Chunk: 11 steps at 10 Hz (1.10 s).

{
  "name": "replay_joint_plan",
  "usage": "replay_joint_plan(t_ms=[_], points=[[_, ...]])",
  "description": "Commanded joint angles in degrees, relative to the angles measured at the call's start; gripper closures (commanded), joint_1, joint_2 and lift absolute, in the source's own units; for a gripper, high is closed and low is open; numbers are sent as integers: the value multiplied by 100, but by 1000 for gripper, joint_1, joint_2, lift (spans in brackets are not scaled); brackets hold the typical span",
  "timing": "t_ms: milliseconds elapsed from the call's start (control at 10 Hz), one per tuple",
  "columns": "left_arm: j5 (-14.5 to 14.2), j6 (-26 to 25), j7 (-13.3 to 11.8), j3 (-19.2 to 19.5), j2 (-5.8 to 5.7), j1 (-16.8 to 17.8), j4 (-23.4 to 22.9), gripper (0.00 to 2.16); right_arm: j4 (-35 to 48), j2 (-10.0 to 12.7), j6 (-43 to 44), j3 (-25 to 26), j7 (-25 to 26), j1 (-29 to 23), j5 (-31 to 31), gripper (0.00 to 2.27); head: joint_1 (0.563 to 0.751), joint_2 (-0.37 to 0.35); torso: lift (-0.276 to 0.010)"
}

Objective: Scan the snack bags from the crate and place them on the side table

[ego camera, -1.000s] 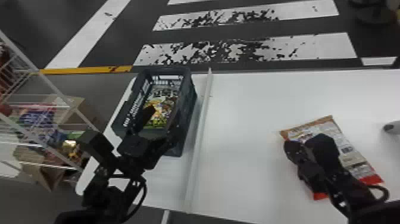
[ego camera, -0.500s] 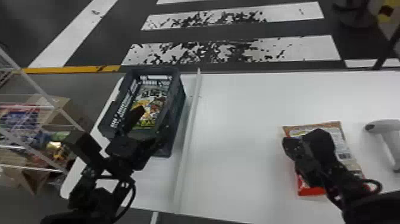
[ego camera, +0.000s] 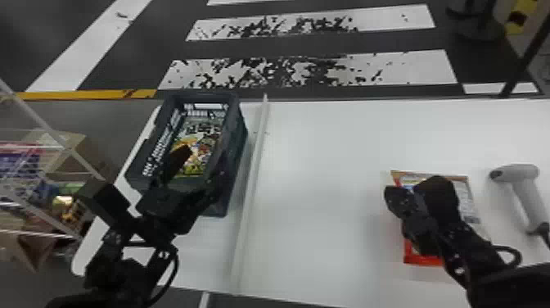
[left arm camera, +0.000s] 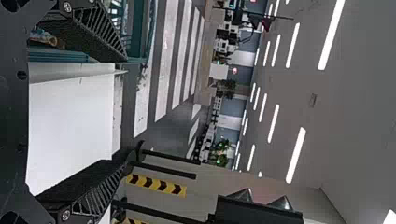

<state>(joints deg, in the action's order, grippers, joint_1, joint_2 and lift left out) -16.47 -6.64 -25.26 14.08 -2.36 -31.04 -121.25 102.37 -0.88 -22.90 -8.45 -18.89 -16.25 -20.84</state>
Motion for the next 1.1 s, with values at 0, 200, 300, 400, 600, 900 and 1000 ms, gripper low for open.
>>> replay_joint_plan(t_ms=[0, 200, 300, 400, 600, 900, 1000], points=[[-14, 0, -14, 7, -1, 1, -4, 103, 460, 9, 184, 124, 96, -238, 537, 1963, 695, 177, -94], [-14, 0, -14, -28, 7, 1, -48, 103, 1031, 0, 448, 414, 509, -502, 1240, 593, 695, 172, -94], [-14, 18, -5, -72, 25, 1, -57, 103, 1145, 0, 448, 581, 641, -599, 1328, -1, 695, 152, -94], [-23, 35, 74, -151, 34, 10, -57, 103, 1189, 0, 448, 809, 703, -678, 1592, -1, 695, 123, -94], [65, 88, 417, -380, 51, 19, -118, 103, 1189, 9, 729, 1310, 870, -774, 2057, 73, 695, 72, -94], [425, 88, 1076, -784, 51, 19, -171, 107, 952, -141, 79, 1926, 870, -572, 2119, 76, 695, -31, -94], [548, 88, 1278, -916, 43, 19, -171, 107, 723, -185, 61, 2058, 879, -484, 2101, 76, 695, -69, -94]])
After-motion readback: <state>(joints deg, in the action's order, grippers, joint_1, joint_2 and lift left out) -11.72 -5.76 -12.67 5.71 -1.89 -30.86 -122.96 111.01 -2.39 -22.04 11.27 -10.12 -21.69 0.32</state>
